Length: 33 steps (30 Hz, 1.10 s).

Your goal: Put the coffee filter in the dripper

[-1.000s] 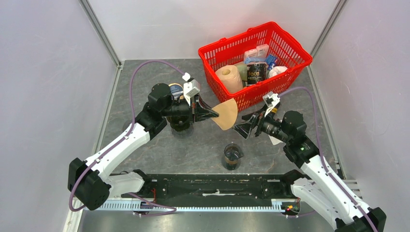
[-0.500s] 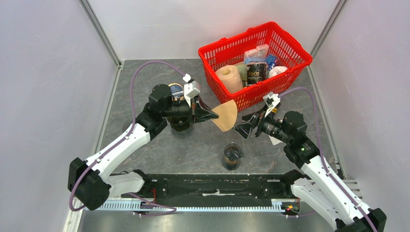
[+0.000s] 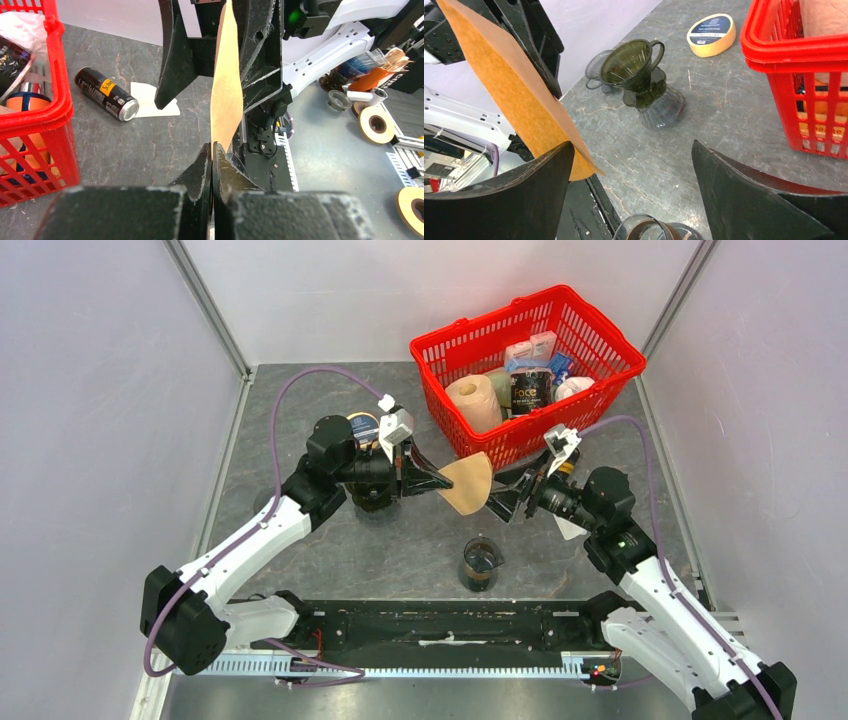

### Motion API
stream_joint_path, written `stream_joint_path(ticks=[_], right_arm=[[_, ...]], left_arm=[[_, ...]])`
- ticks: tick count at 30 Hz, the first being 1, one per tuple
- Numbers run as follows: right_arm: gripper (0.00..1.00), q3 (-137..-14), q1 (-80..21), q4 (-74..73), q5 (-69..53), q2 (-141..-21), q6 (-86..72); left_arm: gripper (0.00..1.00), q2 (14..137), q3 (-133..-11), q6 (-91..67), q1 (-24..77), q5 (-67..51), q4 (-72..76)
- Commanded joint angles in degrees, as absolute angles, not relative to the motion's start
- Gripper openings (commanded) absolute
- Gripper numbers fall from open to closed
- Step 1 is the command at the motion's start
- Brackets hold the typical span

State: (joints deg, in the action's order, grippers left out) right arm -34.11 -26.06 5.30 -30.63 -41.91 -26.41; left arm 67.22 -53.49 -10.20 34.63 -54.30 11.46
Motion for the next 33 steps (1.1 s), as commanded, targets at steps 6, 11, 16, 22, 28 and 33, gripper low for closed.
stream_joint_path(ticks=[6,11,16,22,28,33], right_arm=[[0.89,-36.53,-26.07,17.27,-38.93,-46.88,-29.07],[0.86,-37.33,-26.10,18.34,-40.37,-48.49,-29.88],[0.83,-37.48,-26.14,20.40,-40.39,-49.08,-30.49],[0.73,-38.19,-26.09,22.56,-42.62,-49.55,-31.27],[0.48,-38.45,-26.10,23.79,-44.25,-49.75,-32.07],[0.31,-38.41,-26.11,24.04,-45.05,-49.55,-32.01]], left_arm=[[0.02,66.62,-53.01,-14.54,34.90,-58.32,16.88],[0.02,66.80,-53.00,-14.94,34.89,-58.71,17.31],[0.02,66.98,-52.91,-15.03,34.91,-58.90,17.36],[0.02,67.33,-53.00,-15.09,34.94,-59.11,17.39],[0.02,67.54,-53.17,-15.37,34.89,-59.28,17.40],[0.02,67.59,-53.08,-15.19,34.89,-59.50,17.49]])
